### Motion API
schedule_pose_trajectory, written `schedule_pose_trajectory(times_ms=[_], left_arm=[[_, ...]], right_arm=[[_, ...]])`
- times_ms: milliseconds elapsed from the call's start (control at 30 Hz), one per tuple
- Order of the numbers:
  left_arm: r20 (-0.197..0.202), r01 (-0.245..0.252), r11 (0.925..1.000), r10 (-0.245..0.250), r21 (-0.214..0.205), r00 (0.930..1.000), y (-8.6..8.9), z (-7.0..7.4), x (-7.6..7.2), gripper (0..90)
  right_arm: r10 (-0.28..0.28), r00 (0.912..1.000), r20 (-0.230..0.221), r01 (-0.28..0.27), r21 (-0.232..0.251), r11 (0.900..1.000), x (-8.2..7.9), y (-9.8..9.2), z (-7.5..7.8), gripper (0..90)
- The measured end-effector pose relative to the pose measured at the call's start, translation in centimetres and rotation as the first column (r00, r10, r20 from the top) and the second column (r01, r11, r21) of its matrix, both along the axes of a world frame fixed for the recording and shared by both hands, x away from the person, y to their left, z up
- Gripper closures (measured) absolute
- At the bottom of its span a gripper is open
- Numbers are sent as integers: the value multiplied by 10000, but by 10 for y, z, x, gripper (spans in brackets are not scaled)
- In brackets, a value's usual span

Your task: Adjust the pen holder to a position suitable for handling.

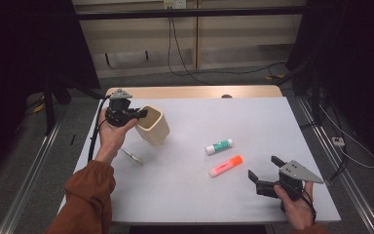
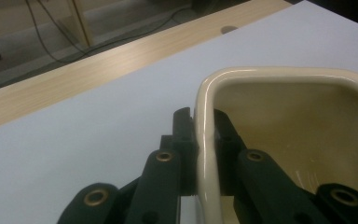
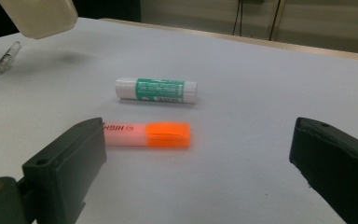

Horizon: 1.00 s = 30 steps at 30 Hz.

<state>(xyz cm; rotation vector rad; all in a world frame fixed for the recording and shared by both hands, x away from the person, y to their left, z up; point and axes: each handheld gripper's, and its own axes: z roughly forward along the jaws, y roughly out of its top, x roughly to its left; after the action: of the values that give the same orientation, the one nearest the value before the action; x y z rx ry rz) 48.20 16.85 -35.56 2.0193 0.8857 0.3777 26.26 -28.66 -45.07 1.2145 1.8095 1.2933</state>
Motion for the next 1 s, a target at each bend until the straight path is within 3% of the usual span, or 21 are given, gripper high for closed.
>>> schedule_pose_trajectory(times_ms=[167, 400, 567, 700, 933, 1000], left_arm=[[40, 639, 9978, -640, 160, 9979, -11, 0, -5, 833], [-204, 1167, 9932, -1166, 27, 9930, -25, -4, -9, 833], [-57, 1636, 9864, -1635, 153, 9865, -34, -6, -13, 833], [-65, 2278, 9722, -2278, 542, 9737, -45, -9, -16, 834], [-314, 3423, 9376, -3409, 612, 9396, -63, -14, -17, 834], [-441, 3745, 9242, -3722, 745, 9271, -68, -15, -16, 833]], right_arm=[[15, 10000, 12, -15, -18, 10000, 0, 0, 0, 36], [9, 10000, 1, -9, -7, 10000, 0, 0, 0, 35], [24, 10000, 19, -24, -4, 10000, 0, 0, 0, 35], [13, 10000, 4, -13, 0, 10000, 0, 0, 0, 35], [26, 10000, 8, -26, 1, 10000, 0, 0, 0, 35], [38, 10000, -28, -38, 72, 10000, 0, 0, 0, 36]])
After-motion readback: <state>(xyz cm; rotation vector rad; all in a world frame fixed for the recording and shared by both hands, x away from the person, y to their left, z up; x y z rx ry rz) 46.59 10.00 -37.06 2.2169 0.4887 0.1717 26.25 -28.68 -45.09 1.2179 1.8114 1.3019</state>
